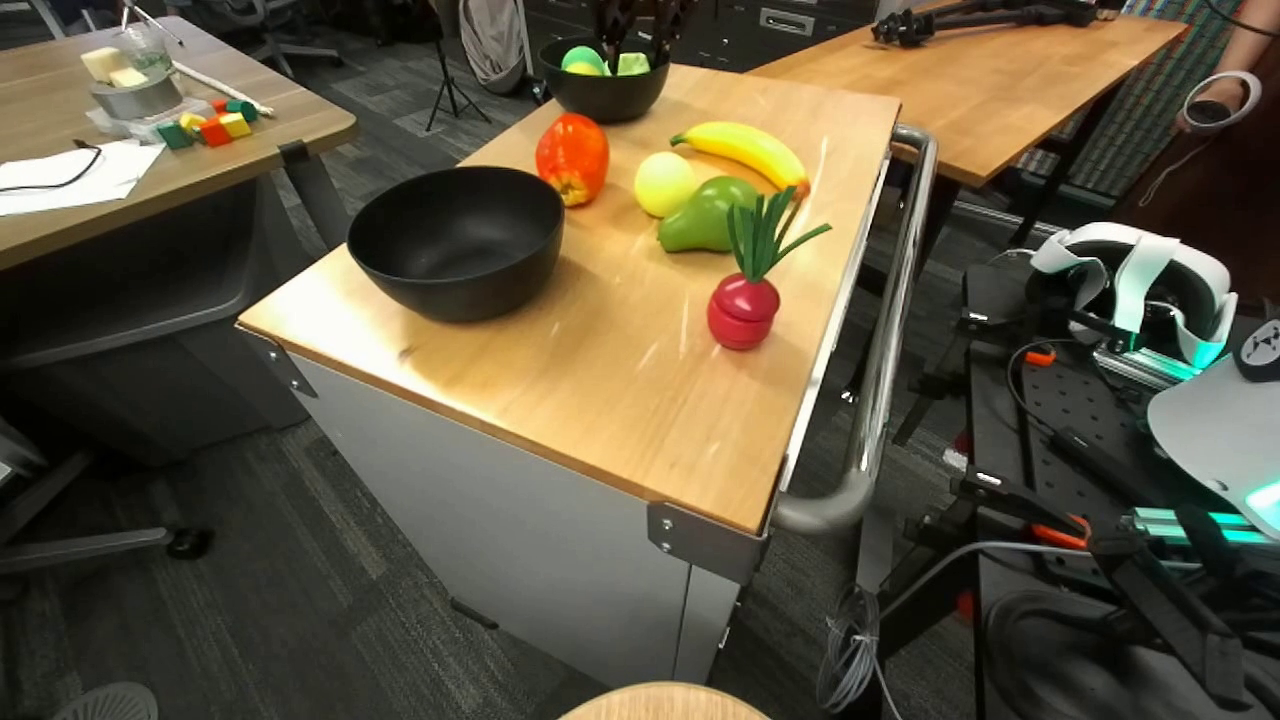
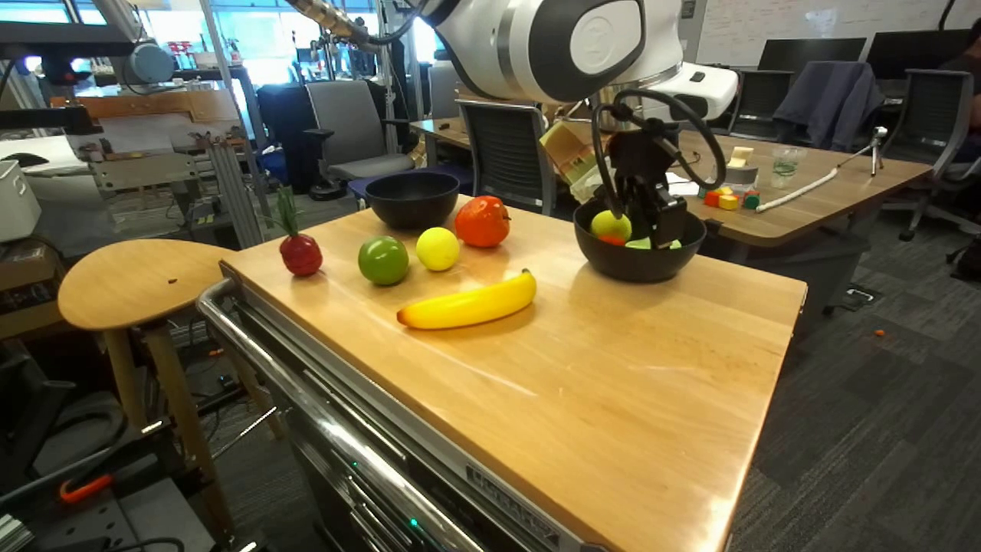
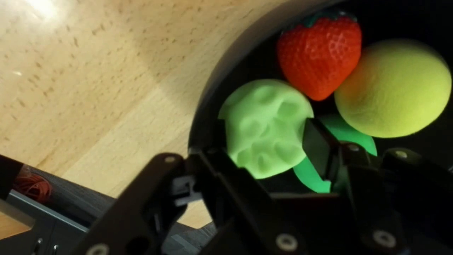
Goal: Take the plastic fruits and vegetables and place them on the table
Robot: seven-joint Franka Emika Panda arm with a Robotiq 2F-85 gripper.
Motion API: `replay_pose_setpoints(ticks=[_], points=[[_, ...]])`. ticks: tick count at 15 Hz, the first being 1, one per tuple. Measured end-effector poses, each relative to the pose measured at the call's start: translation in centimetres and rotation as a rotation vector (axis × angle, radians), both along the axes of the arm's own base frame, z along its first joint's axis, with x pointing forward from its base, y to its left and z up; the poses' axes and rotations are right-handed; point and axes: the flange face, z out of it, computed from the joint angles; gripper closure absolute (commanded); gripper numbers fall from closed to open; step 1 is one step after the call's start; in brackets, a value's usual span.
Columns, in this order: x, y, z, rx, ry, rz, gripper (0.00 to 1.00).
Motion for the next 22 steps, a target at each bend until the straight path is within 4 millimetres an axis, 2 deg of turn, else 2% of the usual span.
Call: replay_pose_setpoints(ticks=[3,5,7,11,13,16,19,22], points=[[0.0,-0.6,-0.2,-0.022,-0.006,0.002,0.99],[0.0,-0.8,-0.4,-0.028,-0.006,0.002,0.96],[0.1,-0.7,-0.3,-0.029,-0.01,0.004,0.98],[-0.1,0.4,0.8,-0.022,-0.021,0.021,0.97],[-0.6,1.5,2.7,-0.015,-0.041,0.042,0.97],[-2.8,3.3,7.5,0.008,-0.093,0.086,0.97],[-6.5,4.5,11.8,0.038,-0.099,0.136,0.98],[-11.1,4.1,14.2,0.081,-0.048,0.137,0.98]])
